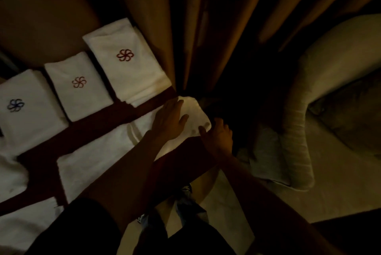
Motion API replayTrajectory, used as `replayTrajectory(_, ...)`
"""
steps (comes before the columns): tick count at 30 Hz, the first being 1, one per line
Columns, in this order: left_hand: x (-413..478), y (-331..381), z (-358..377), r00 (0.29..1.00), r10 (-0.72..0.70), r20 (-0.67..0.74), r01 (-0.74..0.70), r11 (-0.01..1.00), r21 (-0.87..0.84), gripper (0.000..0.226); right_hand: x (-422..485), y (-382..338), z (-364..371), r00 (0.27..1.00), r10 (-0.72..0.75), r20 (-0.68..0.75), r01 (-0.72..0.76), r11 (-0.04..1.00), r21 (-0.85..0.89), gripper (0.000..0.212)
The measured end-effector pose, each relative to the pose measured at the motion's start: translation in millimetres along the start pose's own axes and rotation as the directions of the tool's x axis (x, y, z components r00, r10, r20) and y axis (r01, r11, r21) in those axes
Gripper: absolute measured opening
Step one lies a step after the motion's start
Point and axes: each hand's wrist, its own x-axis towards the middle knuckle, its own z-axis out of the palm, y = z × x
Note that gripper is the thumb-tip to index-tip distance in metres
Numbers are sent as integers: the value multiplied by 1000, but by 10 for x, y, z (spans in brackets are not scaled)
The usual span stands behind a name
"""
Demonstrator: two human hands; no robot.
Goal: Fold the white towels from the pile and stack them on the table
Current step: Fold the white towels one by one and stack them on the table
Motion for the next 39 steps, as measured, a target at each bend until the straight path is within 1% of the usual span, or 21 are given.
replayTrajectory(3,111,-46,111,998,-25,62,22,998,52,61,101,54,70,993,40,115,-46,997,55,70)
replayTrajectory(6,168,-93,142,996,-9,86,-2,991,134,53,171,50,137,981,80,178,-103,987,122,66)
replayTrajectory(9,204,-138,119,998,-2,67,-8,989,146,42,229,52,194,969,105,225,-145,975,171,65)
replayTrajectory(11,203,-152,107,999,-16,51,9,990,140,39,248,47,213,962,131,241,-191,951,243,62)
replayTrajectory(14,208,-146,57,999,-36,-2,36,997,66,52,296,63,265,960,189,208,-258,884,390,53)
replayTrajectory(15,222,-146,36,998,-51,-23,52,998,25,50,301,59,272,962,201,183,-262,864,430,53)
replayTrajectory(16,242,-143,9,997,-69,-19,69,998,-3,49,310,63,283,966,206,158,-257,838,481,59)
replayTrajectory(18,293,-142,-35,995,-96,39,96,995,-18,60,327,66,283,966,215,144,-259,784,564,71)
replayTrajectory(20,329,-137,-77,989,-122,87,124,992,-26,70,302,-6,215,966,216,143,-258,753,605,69)
replayTrajectory(23,331,-127,-179,988,-110,111,118,991,-70,64,252,-91,133,963,239,124,-261,712,652,67)
replayTrajectory(25,286,-109,-299,993,-74,91,84,990,-111,53,187,-153,98,971,224,80,-217,700,680,65)
replayTrajectory(26,253,-98,-369,995,-72,71,82,984,-160,46,136,-196,80,977,205,53,-185,702,688,64)
replayTrajectory(28,183,-103,-513,989,-133,60,145,943,-299,34,6,-297,48,990,140,-22,-90,739,668,61)
replayTrajectory(30,113,-139,-644,977,-203,64,212,893,-396,28,-136,-424,36,993,48,-104,27,779,626,54)
replayTrajectory(32,34,-203,-773,974,-223,30,212,865,-454,31,-296,-573,36,985,-45,-166,137,787,602,45)
replayTrajectory(35,-137,-345,-998,973,-233,-5,194,821,-537,49,-529,-788,66,963,-173,-208,261,800,541,52)
replayTrajectory(37,-281,-487,-1139,974,-228,5,191,802,-566,59,-688,-924,103,928,-269,-256,366,786,498,52)
replayTrajectory(39,-454,-628,-1282,974,-225,20,196,798,-570,57,-864,-1049,156,871,-394,-294,490,743,456,48)
